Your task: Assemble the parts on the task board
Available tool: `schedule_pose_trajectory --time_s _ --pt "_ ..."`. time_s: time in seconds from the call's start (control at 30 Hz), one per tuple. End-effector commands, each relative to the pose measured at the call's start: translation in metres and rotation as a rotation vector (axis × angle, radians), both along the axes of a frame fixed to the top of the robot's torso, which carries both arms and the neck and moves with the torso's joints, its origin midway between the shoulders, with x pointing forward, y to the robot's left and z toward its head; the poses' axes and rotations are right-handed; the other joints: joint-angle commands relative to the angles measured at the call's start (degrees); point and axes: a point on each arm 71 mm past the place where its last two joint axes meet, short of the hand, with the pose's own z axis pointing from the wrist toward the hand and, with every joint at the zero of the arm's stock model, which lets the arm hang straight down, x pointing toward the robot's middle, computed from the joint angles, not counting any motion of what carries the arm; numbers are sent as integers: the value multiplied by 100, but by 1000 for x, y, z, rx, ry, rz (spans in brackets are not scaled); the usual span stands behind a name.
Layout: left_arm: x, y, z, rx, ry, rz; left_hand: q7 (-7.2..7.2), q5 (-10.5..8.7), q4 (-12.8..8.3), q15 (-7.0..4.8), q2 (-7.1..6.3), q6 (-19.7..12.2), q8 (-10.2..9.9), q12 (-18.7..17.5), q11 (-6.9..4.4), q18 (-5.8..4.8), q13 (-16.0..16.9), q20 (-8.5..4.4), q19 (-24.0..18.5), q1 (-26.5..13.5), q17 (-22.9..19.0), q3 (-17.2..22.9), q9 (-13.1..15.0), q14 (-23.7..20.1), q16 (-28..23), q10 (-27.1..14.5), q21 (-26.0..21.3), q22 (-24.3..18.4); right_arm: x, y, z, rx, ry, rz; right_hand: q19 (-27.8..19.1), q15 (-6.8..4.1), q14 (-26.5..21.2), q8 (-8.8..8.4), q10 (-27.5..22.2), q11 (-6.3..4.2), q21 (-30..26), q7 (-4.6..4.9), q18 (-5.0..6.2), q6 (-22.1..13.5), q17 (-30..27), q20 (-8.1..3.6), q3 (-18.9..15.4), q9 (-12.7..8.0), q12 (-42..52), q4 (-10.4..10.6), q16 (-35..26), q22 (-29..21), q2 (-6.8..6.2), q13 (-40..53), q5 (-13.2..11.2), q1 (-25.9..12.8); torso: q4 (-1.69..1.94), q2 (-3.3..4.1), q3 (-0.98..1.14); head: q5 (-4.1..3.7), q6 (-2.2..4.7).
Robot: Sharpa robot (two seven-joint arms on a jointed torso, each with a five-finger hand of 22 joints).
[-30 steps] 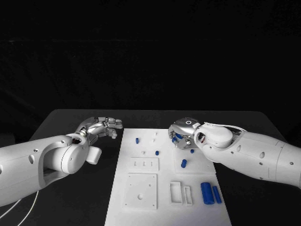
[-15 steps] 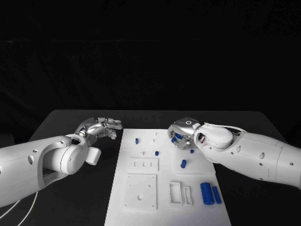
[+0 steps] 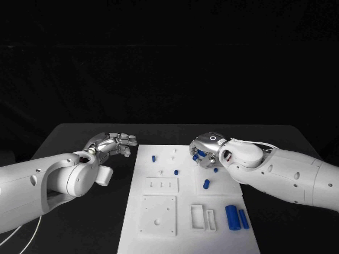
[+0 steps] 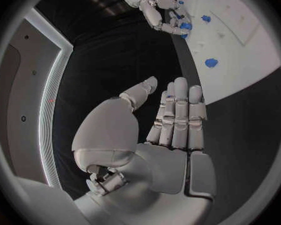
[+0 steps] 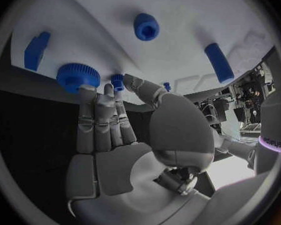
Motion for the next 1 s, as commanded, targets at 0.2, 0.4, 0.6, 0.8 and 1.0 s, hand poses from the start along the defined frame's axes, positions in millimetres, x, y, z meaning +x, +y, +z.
schedule_pose_trajectory --time_s 0.2,0.4,0.6,0.8,1.0 --pt "0 -2 1 -6 -3 -16 1 10 29 -5 -7 -18 -26 -27 21 146 -8 -16 -40 -57 -9 0 -6 -33 -26 -19 -37 8 -1 2 0 -22 -11 13 19 -21 -4 63 107 0 -46 -32 266 63 -20 -31 56 -4 26 70 26 90 -14 -30 -157 57 2 5 4 -7 11" --pt "0 -1 1 -5 -2 -14 1 15 26 -5 -6 -19 -25 -29 22 148 -9 -15 -41 -51 -12 3 -6 -32 -25 -21 -37 7 -1 3 -1 -28 -4 12 25 -67 -3 129 266 -49 -48 -83 266 181 -32 -24 204 6 71 197 32 94 55 -30 -519 81 5 8 7 -11 11" --pt "0 -1 1 -5 -1 -14 1 18 24 -5 -6 -19 -25 -31 22 148 -9 -15 -41 -47 -15 6 -6 -31 -25 -22 -37 7 -1 2 -1 -39 -8 10 41 -108 5 182 385 -91 -31 -125 266 275 -27 -30 394 19 96 336 54 104 165 -26 -627 110 4 9 7 -15 15" --pt "0 0 1 -4 -1 -11 1 22 22 -4 -7 -20 -25 -33 21 149 -10 -15 -41 -44 -17 8 -6 -31 -25 -25 -37 6 -1 2 -1 -45 -16 9 47 -127 2 213 433 -110 -12 -145 266 308 -14 -39 482 35 99 376 76 112 229 -27 -631 134 7 12 8 -17 17" --pt "0 -1 1 -4 1 -13 1 25 18 -4 -9 -21 -25 -37 21 150 -11 -14 -42 -39 -21 10 -6 -32 -26 -30 -37 5 -2 4 2 -43 -55 7 58 -142 2 240 477 -125 12 -160 266 338 0 -43 512 50 106 377 97 118 250 -25 -631 153 12 14 6 -20 16"
